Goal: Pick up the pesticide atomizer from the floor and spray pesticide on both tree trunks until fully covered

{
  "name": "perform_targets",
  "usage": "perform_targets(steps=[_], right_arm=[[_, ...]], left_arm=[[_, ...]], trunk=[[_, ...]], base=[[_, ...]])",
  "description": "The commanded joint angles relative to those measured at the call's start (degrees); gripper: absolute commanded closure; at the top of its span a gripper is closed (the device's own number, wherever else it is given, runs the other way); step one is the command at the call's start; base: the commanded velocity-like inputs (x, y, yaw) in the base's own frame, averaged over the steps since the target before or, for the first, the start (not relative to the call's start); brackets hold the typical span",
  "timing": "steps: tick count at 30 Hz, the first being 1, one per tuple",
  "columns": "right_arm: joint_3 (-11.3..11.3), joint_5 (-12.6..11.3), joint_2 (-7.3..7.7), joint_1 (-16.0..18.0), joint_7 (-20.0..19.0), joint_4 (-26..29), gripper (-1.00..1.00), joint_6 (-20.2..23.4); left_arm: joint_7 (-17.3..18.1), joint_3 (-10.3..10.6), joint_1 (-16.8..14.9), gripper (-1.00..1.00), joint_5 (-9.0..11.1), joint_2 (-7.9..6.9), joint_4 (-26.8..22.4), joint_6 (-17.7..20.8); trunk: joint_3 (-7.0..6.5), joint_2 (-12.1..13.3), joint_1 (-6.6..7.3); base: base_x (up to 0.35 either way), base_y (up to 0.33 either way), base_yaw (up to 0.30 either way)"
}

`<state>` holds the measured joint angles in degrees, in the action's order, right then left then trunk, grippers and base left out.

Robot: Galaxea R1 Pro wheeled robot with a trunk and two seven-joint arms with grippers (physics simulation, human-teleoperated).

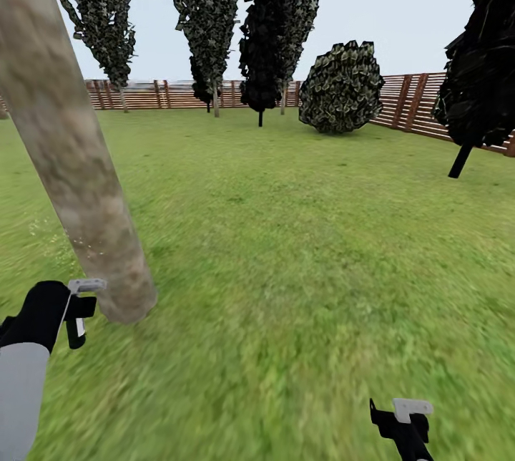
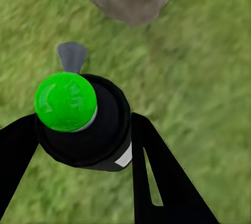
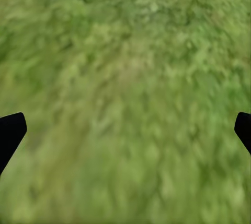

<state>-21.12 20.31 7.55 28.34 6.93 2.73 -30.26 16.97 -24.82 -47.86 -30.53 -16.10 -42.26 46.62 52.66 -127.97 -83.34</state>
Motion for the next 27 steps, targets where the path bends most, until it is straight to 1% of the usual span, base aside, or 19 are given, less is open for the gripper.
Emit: perform_targets(steps=[1, 3, 5, 6, 7, 9, 11, 13, 14, 15, 17, 18, 19, 21, 22, 24, 25, 26, 27], right_arm=[[-0.24, 0.61, 0.01, 0.05, 0.36, -0.09, -1.00, -0.15], [-0.24, 0.61, 0.01, 0.05, 0.35, -0.09, -1.00, -0.15], [-0.24, 0.61, 0.01, 0.05, 0.36, -0.09, -1.00, -0.15], [-0.24, 0.61, 0.01, 0.05, 0.36, -0.09, -1.00, -0.15], [-0.24, 0.61, 0.01, 0.05, 0.36, -0.09, -1.00, -0.15], [-0.24, 0.61, 0.01, 0.05, 0.36, -0.09, -1.00, -0.17], [-0.24, 0.61, 0.01, 0.05, 0.36, -0.09, -1.00, -0.16], [-0.24, 0.61, 0.01, 0.05, 0.36, -0.09, -1.00, -0.16], [-0.24, 0.61, 0.01, 0.05, 0.36, -0.09, -1.00, -0.16], [-0.24, 0.61, 0.01, 0.05, 0.36, -0.09, -1.00, -0.17], [-0.24, 0.61, 0.01, 0.05, 0.36, -0.09, -1.00, -0.18], [-0.24, 0.61, 0.01, 0.05, 0.35, -0.09, -1.00, -0.16], [-0.24, 0.61, 0.01, 0.05, 0.35, -0.09, -1.00, -0.17], [-0.24, 0.61, 0.01, 0.05, 0.36, -0.09, -1.00, -0.17], [-0.24, 0.61, 0.01, 0.05, 0.36, -0.09, -1.00, -0.16], [-0.24, 0.61, 0.01, 0.05, 0.36, -0.09, -1.00, -0.19], [-0.24, 0.61, 0.01, 0.05, 0.36, -0.09, -1.00, -0.17], [-0.24, 0.61, 0.01, 0.05, 0.34, -0.09, -1.00, -0.17], [-0.24, 0.61, 0.01, 0.05, 0.33, -0.09, -1.00, -0.17]], left_arm=[[0.11, -0.43, -0.04, 1.00, -0.55, -0.13, 0.61, -0.09], [-0.44, -1.36, -0.05, 1.00, -0.60, -0.47, 1.72, -0.32], [-1.54, -2.91, 0.01, 1.00, -0.71, -1.26, 2.43, -1.40], [-2.08, -3.53, 0.41, 1.00, -0.73, -1.64, 2.86, -2.94], [-2.40, -3.85, 1.06, 1.00, -0.60, -1.70, 3.60, -4.85], [-2.68, -4.04, 1.61, 1.00, -0.41, -1.30, 5.44, -7.12], [-2.94, -4.15, 1.86, 1.00, -0.40, 0.44, 8.52, -8.48], [-3.04, -4.23, 1.94, 1.00, -0.47, 2.18, 9.80, -8.95], [-3.05, -4.30, 1.96, 1.00, -0.48, 2.51, 9.97, -9.00], [-3.07, -4.36, 1.97, 1.00, -0.45, 2.68, 10.12, -9.05], [-3.07, -4.46, 1.98, 1.00, -0.44, 2.40, 10.06, -9.07], [-3.08, -4.48, 1.98, 1.00, -0.44, 1.59, 9.75, -9.09], [-3.05, -4.60, 1.98, 1.00, -0.43, 1.08, 9.62, -9.09], [-2.97, -5.69, 1.98, 1.00, -0.42, 0.43, 9.46, -9.09], [-3.03, -6.70, 1.98, 1.00, -0.49, 0.36, 9.44, -9.15], [-3.06, -7.47, 1.98, 1.00, -0.47, 0.42, 9.57, -9.13], [-3.08, -9.69, 1.98, 1.00, -0.44, 0.56, 9.83, -9.22], [-3.08, -10.88, 2.03, 1.00, -0.49, 0.60, 9.96, -9.47], [-3.08, -11.38, 2.06, 1.00, -0.52, 0.59, 10.07, -9.78]], trunk=[[0.05, -0.02, 0.01], [0.05, -0.02, 0.01], [0.05, -0.02, 0.01], [0.05, -0.02, 0.01], [0.05, -0.02, 0.01], [0.05, -0.02, 0.01], [0.05, -0.02, 0.01], [0.05, -0.02, 0.01], [0.05, -0.02, 0.01], [0.05, -0.02, 0.01], [0.05, -0.02, 0.01], [0.05, -0.02, 0.01], [0.05, -0.02, 0.01], [0.05, -0.02, 0.01], [0.05, -0.02, 0.01], [0.05, -0.02, 0.01], [0.05, -0.02, 0.01], [0.05, -0.02, 0.01], [0.05, -0.02, 0.01]], base=[[0.005, 0.000, 0.000], [0.003, 0.000, 0.000], [0.001, 0.000, 0.000], [0.000, 0.000, 0.000], [0.000, 0.000, 0.000], [0.000, 0.000, 0.000], [0.000, 0.000, 0.000], [0.000, 0.000, 0.000], [0.000, 0.000, 0.000], [0.000, 0.000, 0.000], [0.000, 0.000, 0.000], [0.000, 0.000, 0.000], [0.000, 0.000, 0.000], [0.066, 0.000, 0.000], [0.244, 0.000, 0.000], [0.293, 0.000, 0.000], [0.330, 0.000, 0.000], [0.334, 0.000, 0.000], [0.336, 0.000, 0.000]])
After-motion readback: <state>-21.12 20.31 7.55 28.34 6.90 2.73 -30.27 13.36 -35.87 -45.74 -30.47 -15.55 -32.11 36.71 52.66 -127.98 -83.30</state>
